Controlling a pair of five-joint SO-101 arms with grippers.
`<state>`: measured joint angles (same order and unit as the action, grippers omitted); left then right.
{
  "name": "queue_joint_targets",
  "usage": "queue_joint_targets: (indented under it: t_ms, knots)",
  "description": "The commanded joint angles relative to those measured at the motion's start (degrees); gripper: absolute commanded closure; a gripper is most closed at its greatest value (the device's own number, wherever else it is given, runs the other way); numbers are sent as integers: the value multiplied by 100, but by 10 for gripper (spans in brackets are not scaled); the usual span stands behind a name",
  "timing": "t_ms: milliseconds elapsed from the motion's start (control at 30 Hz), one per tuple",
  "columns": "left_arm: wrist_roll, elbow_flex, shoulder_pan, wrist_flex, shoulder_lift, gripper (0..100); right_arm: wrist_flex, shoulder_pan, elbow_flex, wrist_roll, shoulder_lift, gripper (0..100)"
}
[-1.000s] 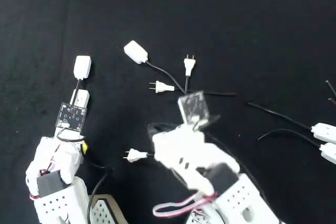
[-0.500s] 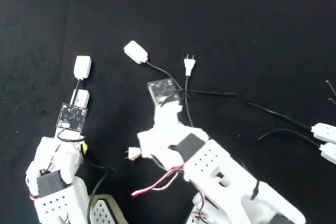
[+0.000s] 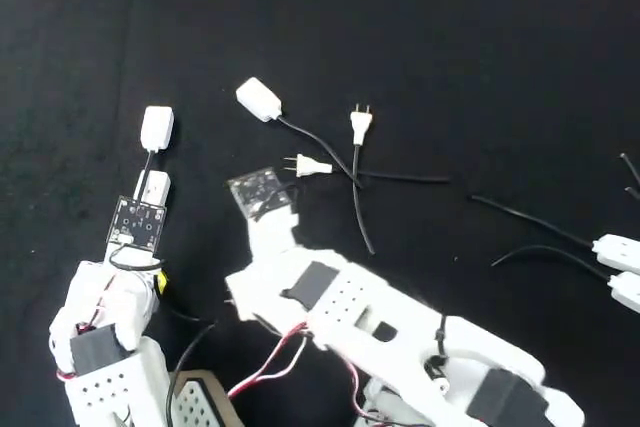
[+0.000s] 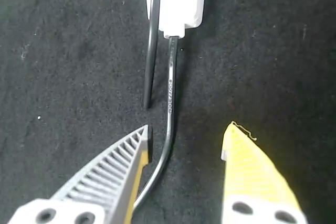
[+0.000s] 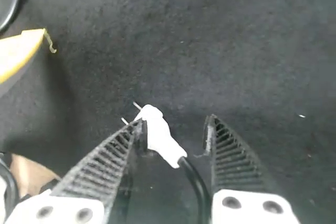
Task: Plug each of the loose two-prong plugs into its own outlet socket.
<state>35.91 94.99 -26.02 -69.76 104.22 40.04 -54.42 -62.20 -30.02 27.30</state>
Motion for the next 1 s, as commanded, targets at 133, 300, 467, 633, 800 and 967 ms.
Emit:
queue_joint_targets:
  t_ms: [133, 300, 467, 633, 800, 967]
  knots:
    - [26, -13, -48, 9, 18, 768, -290, -132, 268, -264, -127, 822]
    - [18, -13, -48, 9, 18, 768, -273, -141, 268, -273, -119, 837]
    - [18, -13, -48, 9, 18, 768, -273, -141, 277, -264, -119, 955]
    - [26, -13, -48, 9, 18, 768, -264, -105, 268, -220, -119, 972]
    - [26, -13, -48, 9, 18, 768, -246, -88, 268, -220, -119, 987]
    - [35, -13, -48, 9, 18, 768, 440, 404, 549, -220, -119, 987]
